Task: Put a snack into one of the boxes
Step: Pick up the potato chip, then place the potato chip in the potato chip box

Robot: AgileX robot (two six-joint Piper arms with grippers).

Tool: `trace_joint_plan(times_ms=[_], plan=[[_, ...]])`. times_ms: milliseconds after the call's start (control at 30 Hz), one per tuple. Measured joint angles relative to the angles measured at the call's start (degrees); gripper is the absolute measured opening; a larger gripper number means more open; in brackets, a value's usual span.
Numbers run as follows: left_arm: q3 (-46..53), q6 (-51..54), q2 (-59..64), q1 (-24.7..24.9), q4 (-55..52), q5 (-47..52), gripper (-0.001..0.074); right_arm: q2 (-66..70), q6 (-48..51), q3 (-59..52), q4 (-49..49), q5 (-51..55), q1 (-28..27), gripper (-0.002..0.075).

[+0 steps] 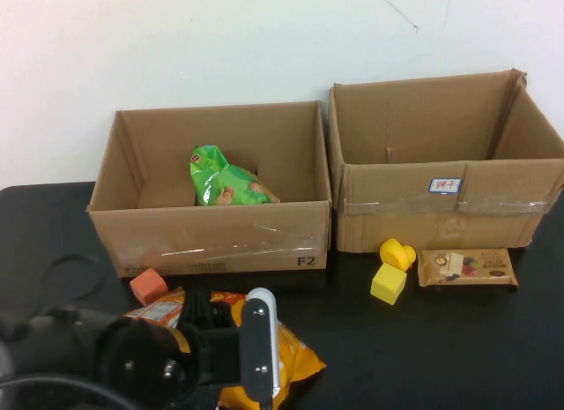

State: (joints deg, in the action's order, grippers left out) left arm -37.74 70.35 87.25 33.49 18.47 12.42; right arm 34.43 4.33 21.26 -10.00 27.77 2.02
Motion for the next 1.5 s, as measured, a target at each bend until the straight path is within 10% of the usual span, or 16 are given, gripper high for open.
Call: trace_joint_plan(times_ms=[333,667,1500], plan=[[-0.1,0.3,11.8,0.0,0.3,-17.9,0.0657,0.0,0.0,0.0,-0.3,-0.7,0.0,-0.0001],[-0.7,0.3,16.5,0.0,0.4,-24.5,0.0183,0.0,0.0,0.0,-0.4,-0.7,0.0,-0.0001],[-3.3,-2.0,-12.5,0.6,3.9,-17.5,0.0038,0.0,0.0,0.0,-0.4,-0.9,0.0,-0.0001]])
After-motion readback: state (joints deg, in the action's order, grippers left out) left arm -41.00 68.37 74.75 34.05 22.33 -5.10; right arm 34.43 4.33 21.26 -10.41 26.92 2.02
